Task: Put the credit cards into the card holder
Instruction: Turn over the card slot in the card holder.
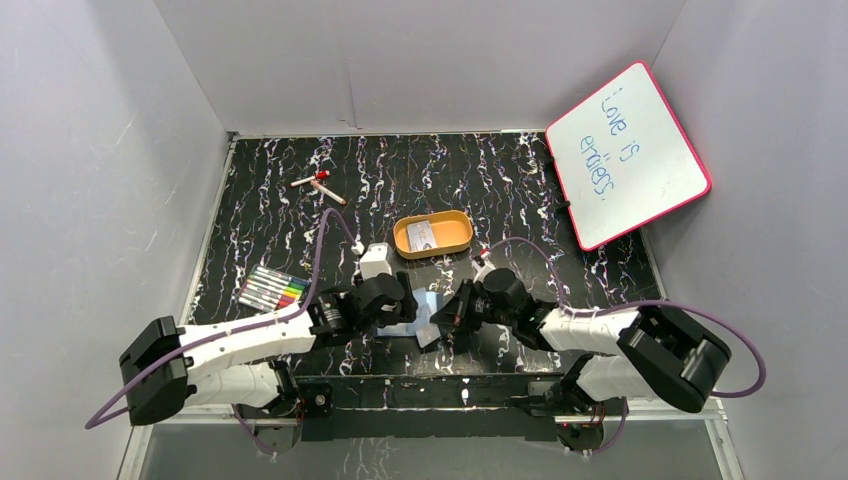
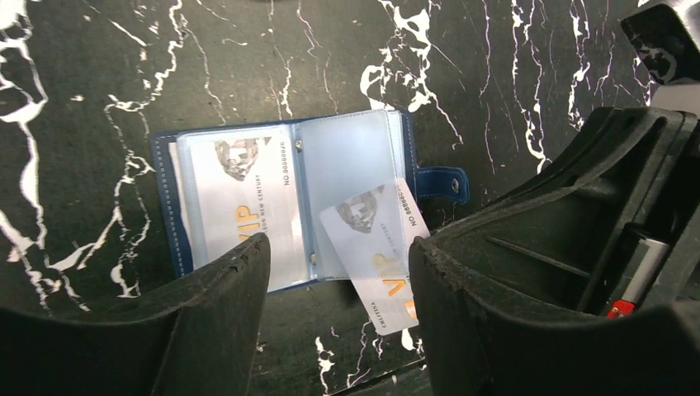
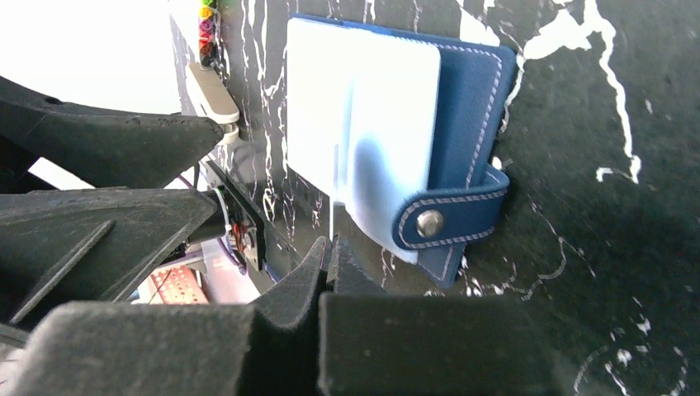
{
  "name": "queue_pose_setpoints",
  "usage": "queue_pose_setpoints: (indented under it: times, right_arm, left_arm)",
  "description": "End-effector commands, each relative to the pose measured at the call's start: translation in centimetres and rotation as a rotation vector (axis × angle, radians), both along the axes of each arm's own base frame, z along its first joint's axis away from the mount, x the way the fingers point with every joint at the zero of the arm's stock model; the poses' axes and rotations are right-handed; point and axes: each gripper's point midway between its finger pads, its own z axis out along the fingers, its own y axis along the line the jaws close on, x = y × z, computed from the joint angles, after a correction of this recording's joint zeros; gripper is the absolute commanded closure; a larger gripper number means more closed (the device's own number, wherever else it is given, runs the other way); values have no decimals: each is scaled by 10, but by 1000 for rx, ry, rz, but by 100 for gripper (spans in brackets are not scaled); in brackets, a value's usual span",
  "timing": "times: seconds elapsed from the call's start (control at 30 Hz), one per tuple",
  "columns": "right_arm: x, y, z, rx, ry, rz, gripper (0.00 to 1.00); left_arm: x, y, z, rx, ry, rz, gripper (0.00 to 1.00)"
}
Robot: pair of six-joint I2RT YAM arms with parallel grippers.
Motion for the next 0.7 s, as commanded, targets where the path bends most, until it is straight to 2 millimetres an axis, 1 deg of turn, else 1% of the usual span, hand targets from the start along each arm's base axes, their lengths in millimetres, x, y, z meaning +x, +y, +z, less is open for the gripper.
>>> queue_pose_setpoints:
  times: [0.0, 0.1, 0.17, 0.23, 0.33, 0.43, 0.5, 0.57, 0.67]
  right_arm:
    - [13, 27, 34, 89, -102, 58, 100]
    - [15, 36, 37, 91, -116, 75, 100]
    - [14, 41, 36, 87, -116, 88, 100]
    - [15, 48, 33, 76, -114, 104, 100]
    - [16, 51, 23, 55, -93, 106, 100]
    - [17, 51, 10, 26, -64, 98, 100]
    - [16, 51, 6, 22, -56, 100, 100]
    - [14, 52, 6, 27, -58, 105, 100]
    - [16, 50, 16, 34, -88, 94, 100]
  left_arm:
    - [10, 16, 26, 9, -79, 53, 40]
    - [11, 19, 32, 0, -94, 60, 40]
    - [11, 20, 34, -4, -99, 62, 40]
    - [9, 19, 36, -22, -101, 54, 41]
    - [7, 17, 33, -34, -95, 41, 42]
    - [5, 17, 23, -41, -81, 35, 44]
    - [2, 16, 13, -40, -65, 31, 46]
    - [1, 19, 1, -26, -44, 39, 49]
    - [1, 29, -15, 4, -6, 66, 54]
